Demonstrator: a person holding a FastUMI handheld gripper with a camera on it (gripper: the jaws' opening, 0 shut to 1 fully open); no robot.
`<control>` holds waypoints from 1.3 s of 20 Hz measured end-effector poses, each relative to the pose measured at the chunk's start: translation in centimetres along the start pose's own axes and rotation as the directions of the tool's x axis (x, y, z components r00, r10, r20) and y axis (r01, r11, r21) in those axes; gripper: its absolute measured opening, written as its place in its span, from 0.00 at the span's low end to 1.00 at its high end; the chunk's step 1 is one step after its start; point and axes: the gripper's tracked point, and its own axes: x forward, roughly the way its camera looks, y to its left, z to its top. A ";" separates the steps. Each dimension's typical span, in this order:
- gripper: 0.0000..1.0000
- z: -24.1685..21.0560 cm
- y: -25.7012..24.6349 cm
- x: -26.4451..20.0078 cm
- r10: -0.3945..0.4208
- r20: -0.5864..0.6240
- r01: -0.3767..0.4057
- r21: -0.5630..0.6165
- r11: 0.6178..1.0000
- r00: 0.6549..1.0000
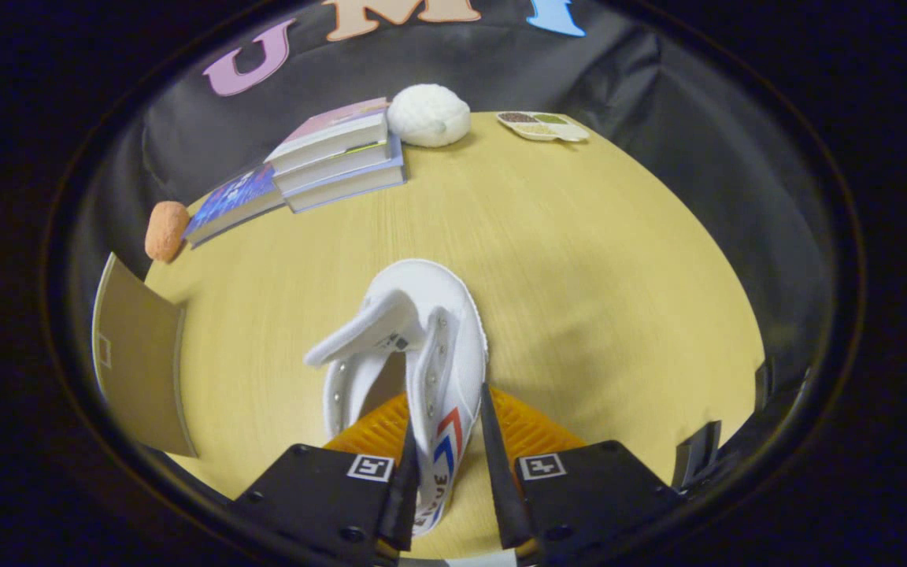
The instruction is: Open the storage box then place both shoes into the box .Put the left shoe in first, then the right shoe, with the right side of both shoes facing outward in a uniform manner.
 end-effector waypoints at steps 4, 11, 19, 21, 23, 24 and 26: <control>0.35 0.0 0.0 0.3 0.055 -0.015 -0.053 0.098 0.994 0.998; 0.08 -0.3 -1.3 0.3 0.114 -0.013 -0.104 0.324 0.940 0.993; 0.07 -0.4 3.0 -3.5 0.367 0.034 -0.307 0.619 0.723 0.930; 0.07 0.4 4.6 -5.2 0.405 0.063 -0.351 0.630 0.692 0.912; 0.07 1.3 6.6 -7.0 0.439 0.091 -0.392 0.632 0.669 0.894; 0.07 1.7 7.7 -7.9 0.457 0.103 -0.413 0.631 0.657 0.884; 0.07 2.7 9.9 -10.2 0.495 0.126 -0.455 0.630 0.630 0.860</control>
